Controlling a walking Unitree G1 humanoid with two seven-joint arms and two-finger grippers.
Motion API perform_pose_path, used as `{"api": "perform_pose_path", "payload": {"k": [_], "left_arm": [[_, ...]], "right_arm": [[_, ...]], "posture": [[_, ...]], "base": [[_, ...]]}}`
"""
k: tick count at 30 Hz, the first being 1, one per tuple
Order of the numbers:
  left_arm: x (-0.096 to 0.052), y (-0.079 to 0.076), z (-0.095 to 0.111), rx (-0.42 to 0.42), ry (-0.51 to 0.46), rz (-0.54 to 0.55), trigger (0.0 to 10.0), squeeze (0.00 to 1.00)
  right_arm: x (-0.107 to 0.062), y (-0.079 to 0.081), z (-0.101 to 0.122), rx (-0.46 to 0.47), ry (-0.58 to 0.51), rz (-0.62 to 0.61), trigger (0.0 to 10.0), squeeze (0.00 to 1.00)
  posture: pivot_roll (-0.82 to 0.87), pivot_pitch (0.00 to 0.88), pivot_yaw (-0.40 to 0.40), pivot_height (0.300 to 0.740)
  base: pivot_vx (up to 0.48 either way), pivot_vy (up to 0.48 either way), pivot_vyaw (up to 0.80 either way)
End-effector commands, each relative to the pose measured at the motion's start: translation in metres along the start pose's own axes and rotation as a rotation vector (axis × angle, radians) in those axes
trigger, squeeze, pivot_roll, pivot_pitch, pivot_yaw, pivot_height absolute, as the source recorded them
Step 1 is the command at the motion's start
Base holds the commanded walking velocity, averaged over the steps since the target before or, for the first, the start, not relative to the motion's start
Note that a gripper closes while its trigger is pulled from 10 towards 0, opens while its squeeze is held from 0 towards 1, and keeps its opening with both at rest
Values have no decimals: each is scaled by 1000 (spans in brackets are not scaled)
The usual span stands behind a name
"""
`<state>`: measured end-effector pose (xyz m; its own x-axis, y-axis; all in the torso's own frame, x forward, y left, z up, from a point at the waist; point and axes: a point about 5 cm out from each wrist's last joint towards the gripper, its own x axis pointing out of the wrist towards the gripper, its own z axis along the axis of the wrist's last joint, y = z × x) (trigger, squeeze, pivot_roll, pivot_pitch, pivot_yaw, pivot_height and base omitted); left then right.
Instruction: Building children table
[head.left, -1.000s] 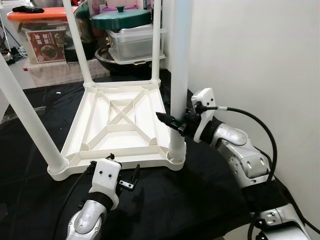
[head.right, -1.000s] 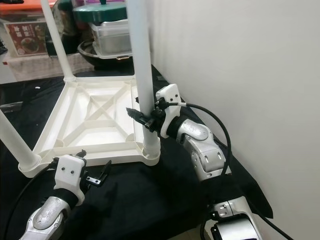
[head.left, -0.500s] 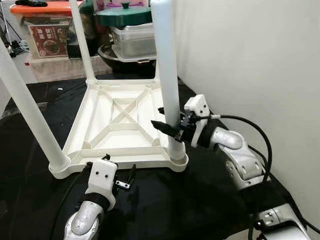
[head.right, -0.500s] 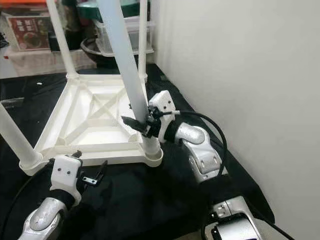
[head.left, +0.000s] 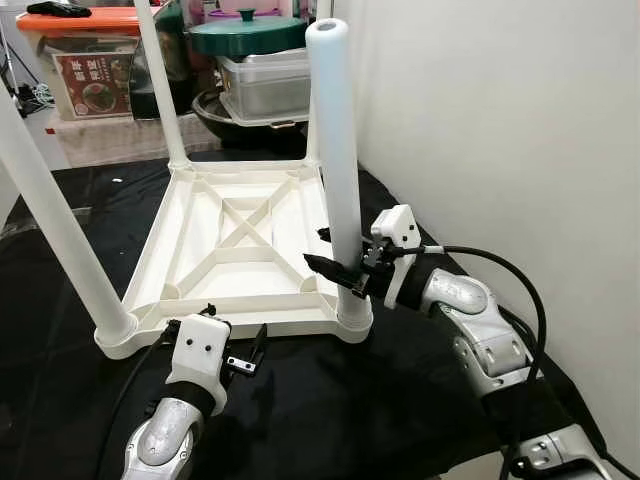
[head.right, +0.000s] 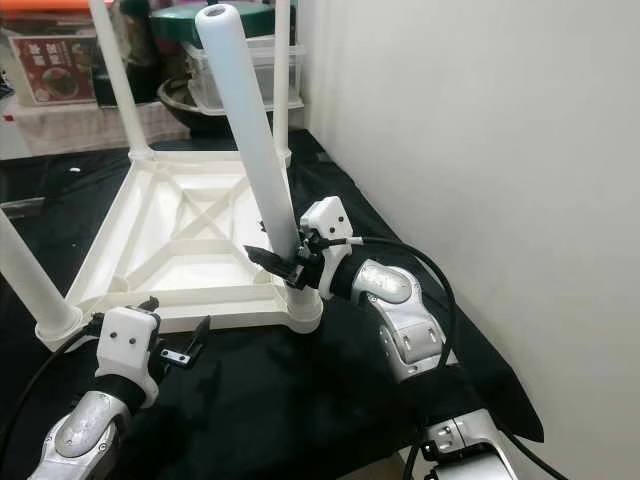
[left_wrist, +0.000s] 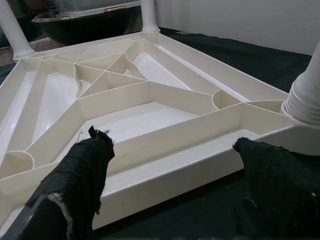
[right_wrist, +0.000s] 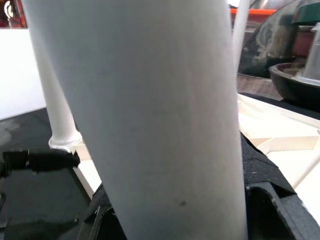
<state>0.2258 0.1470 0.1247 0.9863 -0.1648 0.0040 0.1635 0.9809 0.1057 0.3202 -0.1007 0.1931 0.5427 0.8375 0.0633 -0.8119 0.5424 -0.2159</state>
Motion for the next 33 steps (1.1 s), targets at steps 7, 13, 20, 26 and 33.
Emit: {"api": "perform_pose_path", "payload": {"k": [7,13,20,26,33], "left_arm": [[1,4,2,-24,7,13,10000,0],[-1,8,-2,-8,21,31,10000,0],[3,5,-3,-6,19,24,10000,0],[1,12,-3,7,20,39,10000,0],[3,11,-4,4,23,34,10000,0]], "right_arm": [[2,21,-24,294,32,27,10000,0],[8,29,-24,315,24,17,10000,0],[8,42,-30,261,87,90,10000,0],[3,40,-32,226,145,263,10000,0],[-1,37,-33,215,169,306,10000,0]], "posture": [[123,0,-62,740],[122,0,-65,740],[121,0,-61,740],[132,0,-68,740],[120,0,-64,740]], "base": [[0,0,0],[0,0,0],[0,0,0],[0,0,0],[0,0,0]]}}
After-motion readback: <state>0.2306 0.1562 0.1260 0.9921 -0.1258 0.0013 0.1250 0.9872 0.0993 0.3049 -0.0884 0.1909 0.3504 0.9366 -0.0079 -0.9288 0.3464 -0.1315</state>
